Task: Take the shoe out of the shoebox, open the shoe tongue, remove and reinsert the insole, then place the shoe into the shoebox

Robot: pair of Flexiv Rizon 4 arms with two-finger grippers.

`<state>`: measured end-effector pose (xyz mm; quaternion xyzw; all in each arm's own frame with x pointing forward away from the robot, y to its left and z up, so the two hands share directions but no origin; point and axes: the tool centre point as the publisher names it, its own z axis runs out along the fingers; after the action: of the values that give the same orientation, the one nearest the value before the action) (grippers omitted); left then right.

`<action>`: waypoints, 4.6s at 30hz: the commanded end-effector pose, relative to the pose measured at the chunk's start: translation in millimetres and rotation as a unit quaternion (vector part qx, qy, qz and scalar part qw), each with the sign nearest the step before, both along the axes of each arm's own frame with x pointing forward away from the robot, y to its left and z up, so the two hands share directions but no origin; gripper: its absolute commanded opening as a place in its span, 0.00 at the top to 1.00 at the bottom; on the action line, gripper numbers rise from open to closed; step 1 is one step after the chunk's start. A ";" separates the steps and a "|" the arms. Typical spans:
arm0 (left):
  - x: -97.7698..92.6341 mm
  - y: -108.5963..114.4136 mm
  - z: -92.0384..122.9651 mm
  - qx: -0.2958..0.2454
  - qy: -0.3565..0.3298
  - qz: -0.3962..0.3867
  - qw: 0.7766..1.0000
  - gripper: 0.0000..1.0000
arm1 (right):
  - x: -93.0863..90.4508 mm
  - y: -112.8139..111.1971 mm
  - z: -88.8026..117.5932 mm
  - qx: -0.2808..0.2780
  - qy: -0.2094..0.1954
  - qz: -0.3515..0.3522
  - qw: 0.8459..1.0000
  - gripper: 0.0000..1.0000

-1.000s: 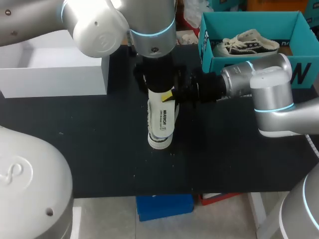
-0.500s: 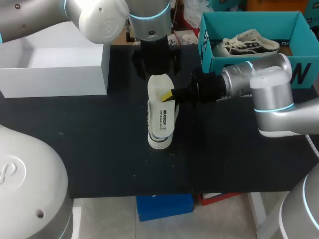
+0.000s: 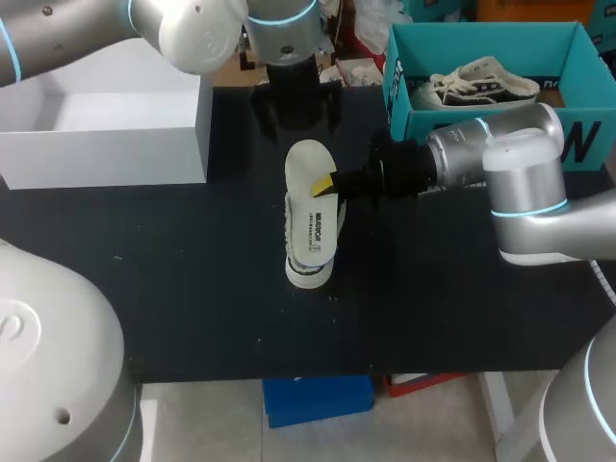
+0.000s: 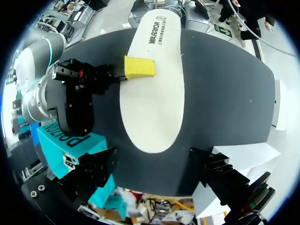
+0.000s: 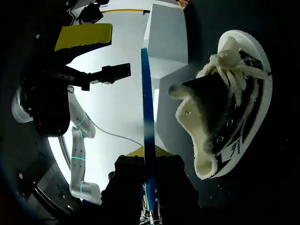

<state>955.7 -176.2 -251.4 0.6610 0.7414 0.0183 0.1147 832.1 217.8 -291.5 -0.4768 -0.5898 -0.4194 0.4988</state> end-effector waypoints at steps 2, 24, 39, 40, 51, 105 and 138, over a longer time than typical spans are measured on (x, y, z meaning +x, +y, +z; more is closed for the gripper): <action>7.1 -3.3 -4.5 0.000 0.001 0.001 1.000 0.00 | -0.3 0.6 -0.1 0.000 0.000 -0.001 1.000 1.00; -63.0 -11.4 14.1 0.002 -0.004 -0.013 1.000 0.00 | -0.3 0.6 -0.1 0.000 0.000 -0.001 1.000 1.00; -140.1 0.1 16.7 -0.003 0.004 0.001 1.000 0.00 | -0.3 0.6 -0.1 0.000 0.000 -0.001 1.000 1.00; -145.0 0.7 15.8 -0.003 0.005 0.001 1.000 0.00 | -0.3 0.6 -0.1 0.000 0.000 -0.001 1.000 1.00; -190.7 6.4 9.1 -0.016 0.018 -0.022 0.999 0.00 | -0.3 0.6 -0.1 0.000 0.000 -0.001 1.000 1.00; -203.4 55.0 18.3 -0.412 0.048 -0.050 0.908 0.00 | -0.3 0.6 -0.1 0.000 0.000 -0.001 1.000 1.00; -168.3 50.2 -25.4 -0.550 -0.005 -0.043 0.834 0.00 | -0.3 0.6 -0.1 0.000 0.000 -0.001 1.000 1.00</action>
<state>786.1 -122.4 -275.4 0.5197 0.5985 -0.3960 0.4636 832.1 217.9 -291.5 -0.4768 -0.5898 -0.4195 0.4988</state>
